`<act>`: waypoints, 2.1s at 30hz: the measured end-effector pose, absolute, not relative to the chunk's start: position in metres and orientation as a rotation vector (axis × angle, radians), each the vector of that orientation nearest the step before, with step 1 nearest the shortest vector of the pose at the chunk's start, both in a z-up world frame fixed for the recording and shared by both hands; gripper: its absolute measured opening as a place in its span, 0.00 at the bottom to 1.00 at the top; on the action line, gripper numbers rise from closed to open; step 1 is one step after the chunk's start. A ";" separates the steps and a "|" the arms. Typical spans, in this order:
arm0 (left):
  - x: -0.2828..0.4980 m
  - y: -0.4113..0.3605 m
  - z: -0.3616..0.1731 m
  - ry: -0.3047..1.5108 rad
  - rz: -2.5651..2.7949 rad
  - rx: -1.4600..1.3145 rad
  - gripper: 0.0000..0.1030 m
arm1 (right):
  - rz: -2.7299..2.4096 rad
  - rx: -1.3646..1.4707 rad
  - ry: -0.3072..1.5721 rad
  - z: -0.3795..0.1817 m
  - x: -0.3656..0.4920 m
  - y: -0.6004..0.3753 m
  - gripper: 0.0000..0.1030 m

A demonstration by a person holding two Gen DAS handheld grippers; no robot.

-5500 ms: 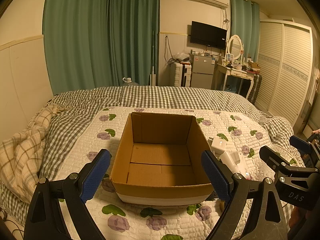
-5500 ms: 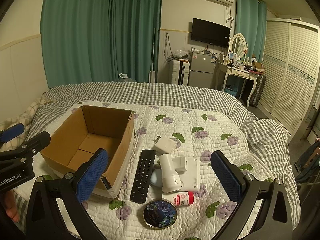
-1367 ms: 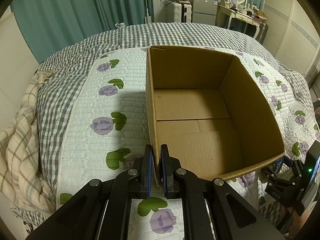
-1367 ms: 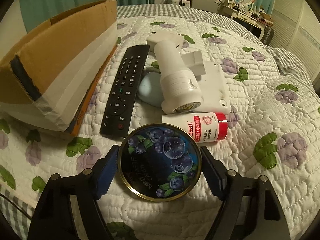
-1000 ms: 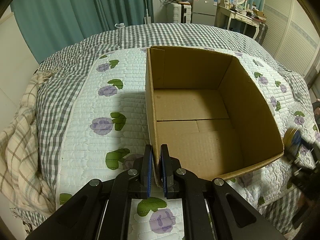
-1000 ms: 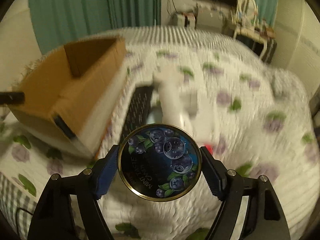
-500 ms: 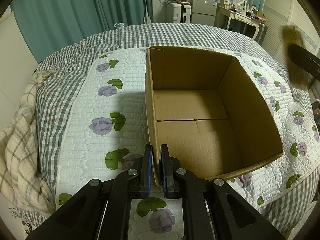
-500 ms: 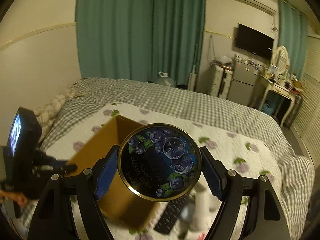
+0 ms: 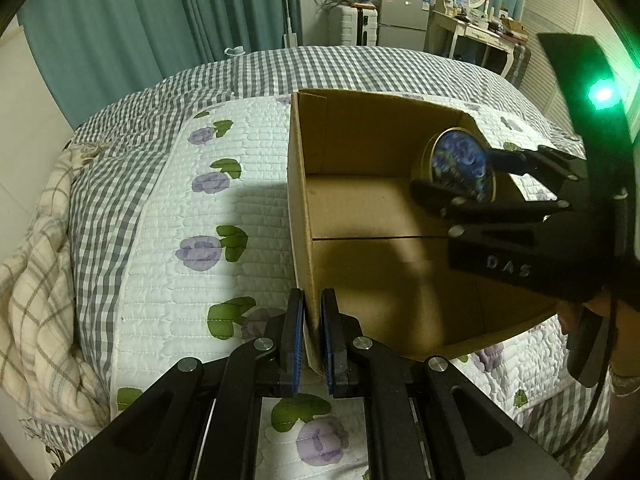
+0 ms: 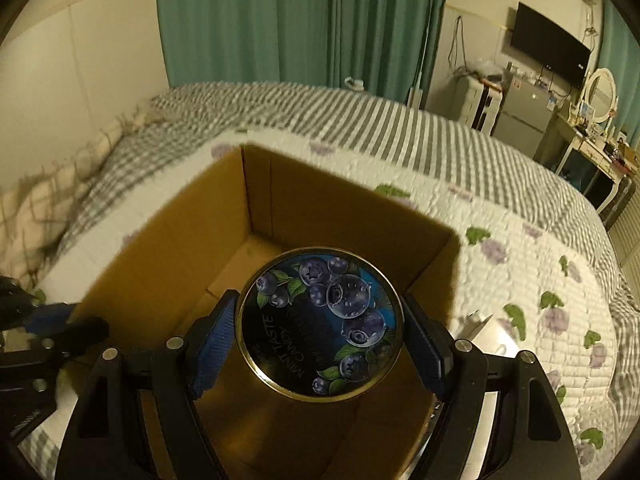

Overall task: Organize rigid objects
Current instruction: 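Carry the tin over the cardboard box and release it inside, then grasp the white hair-dryer-like device with the right tool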

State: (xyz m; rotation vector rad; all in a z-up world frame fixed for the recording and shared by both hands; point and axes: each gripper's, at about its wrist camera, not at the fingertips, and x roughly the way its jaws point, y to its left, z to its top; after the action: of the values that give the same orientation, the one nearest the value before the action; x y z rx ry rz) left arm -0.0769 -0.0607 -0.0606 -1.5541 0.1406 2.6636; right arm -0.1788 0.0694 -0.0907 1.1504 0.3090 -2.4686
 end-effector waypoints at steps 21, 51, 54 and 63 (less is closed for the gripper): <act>-0.079 -0.061 -0.060 0.113 2.666 -1.565 0.08 | -2.549 1.057 0.315 -0.046 -0.148 0.109 0.90; -0.079 -0.058 -0.058 0.123 2.692 -1.564 0.08 | -2.633 1.420 0.236 -0.144 -0.124 0.257 0.92; -0.078 -0.058 -0.058 0.124 2.696 -1.558 0.08 | -2.611 1.448 0.228 -0.152 -0.126 0.254 0.76; -0.077 -0.058 -0.056 0.131 2.696 -1.554 0.08 | -2.541 1.501 0.205 -0.168 -0.130 0.244 0.47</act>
State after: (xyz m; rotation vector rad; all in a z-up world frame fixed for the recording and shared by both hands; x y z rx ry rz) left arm -0.0773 -0.0583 -0.0565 -1.5538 0.1315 2.6965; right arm -0.1302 0.2442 -0.1677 1.5007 0.2051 -2.5414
